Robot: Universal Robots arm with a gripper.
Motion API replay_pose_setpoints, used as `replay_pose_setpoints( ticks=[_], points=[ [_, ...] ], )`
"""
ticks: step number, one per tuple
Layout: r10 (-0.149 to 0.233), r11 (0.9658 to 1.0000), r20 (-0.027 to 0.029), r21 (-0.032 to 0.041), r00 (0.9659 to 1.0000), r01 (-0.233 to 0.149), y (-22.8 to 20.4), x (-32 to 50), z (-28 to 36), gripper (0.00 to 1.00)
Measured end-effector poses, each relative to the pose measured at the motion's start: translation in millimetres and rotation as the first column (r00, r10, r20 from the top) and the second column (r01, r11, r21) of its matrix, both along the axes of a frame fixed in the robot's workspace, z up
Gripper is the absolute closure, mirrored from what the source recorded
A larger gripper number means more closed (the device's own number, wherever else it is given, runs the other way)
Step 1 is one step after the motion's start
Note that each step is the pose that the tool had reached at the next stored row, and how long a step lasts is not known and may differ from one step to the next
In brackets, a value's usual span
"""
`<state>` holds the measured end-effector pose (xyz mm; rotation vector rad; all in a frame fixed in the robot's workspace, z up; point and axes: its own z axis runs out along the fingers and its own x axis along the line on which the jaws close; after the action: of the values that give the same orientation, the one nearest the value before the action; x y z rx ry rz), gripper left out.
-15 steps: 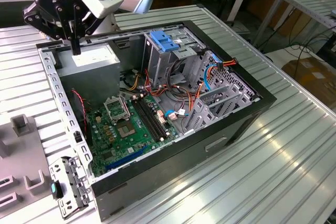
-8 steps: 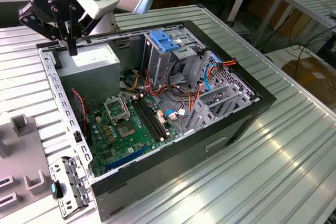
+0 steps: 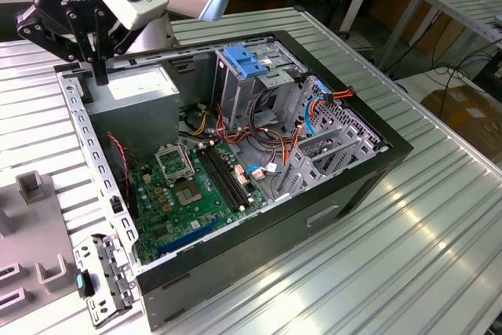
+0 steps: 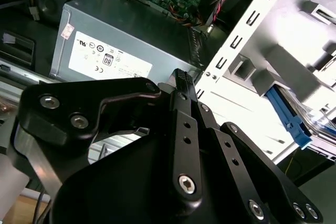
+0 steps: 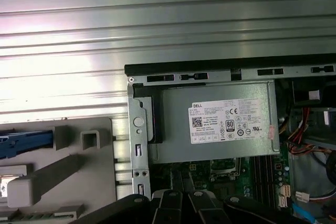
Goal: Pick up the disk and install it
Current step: 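Reach for the disk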
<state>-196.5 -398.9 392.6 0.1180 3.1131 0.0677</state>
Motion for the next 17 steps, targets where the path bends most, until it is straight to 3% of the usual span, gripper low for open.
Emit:
replay_pose_setpoints(
  ticks=[10,13,17],
  points=[
    [0.0,1.0,-0.0001,-0.0001,1.0,0.0,0.0,-10.4,-0.1,0.89],
    [0.0,1.0,-0.0001,-0.0001,1.0,0.0,0.3,-17.5,-0.3,0.89],
    [0.0,1.0,-0.0001,0.0,1.0,0.0,0.4,-17.7,-0.3,0.89]
  ],
)
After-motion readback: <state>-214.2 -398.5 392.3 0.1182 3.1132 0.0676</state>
